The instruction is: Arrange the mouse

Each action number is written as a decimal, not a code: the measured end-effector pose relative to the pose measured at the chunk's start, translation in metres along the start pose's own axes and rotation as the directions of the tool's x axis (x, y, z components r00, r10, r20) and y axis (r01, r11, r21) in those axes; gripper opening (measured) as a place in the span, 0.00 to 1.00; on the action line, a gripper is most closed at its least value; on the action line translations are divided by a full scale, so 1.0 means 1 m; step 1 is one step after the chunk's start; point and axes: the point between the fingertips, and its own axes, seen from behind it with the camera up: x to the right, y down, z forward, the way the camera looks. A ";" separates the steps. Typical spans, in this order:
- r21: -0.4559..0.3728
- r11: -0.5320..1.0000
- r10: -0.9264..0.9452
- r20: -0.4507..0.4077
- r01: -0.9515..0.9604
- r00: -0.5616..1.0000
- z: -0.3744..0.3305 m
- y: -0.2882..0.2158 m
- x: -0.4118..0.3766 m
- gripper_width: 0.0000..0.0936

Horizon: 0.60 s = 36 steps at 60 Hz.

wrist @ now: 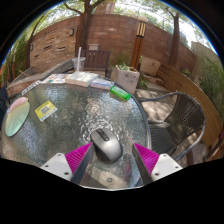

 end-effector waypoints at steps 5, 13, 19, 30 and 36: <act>0.012 1.000 -0.024 0.015 0.024 1.000 0.014 -0.008 0.001 0.91; 0.031 0.999 -0.011 0.076 0.009 0.997 0.031 -0.021 -0.006 0.77; 0.032 0.999 0.013 0.112 -0.016 0.994 0.032 -0.021 -0.014 0.63; 0.038 0.997 0.056 0.111 -0.061 0.992 0.032 -0.019 -0.013 0.56; 0.048 0.997 0.048 0.091 -0.053 0.995 0.032 -0.021 -0.012 0.47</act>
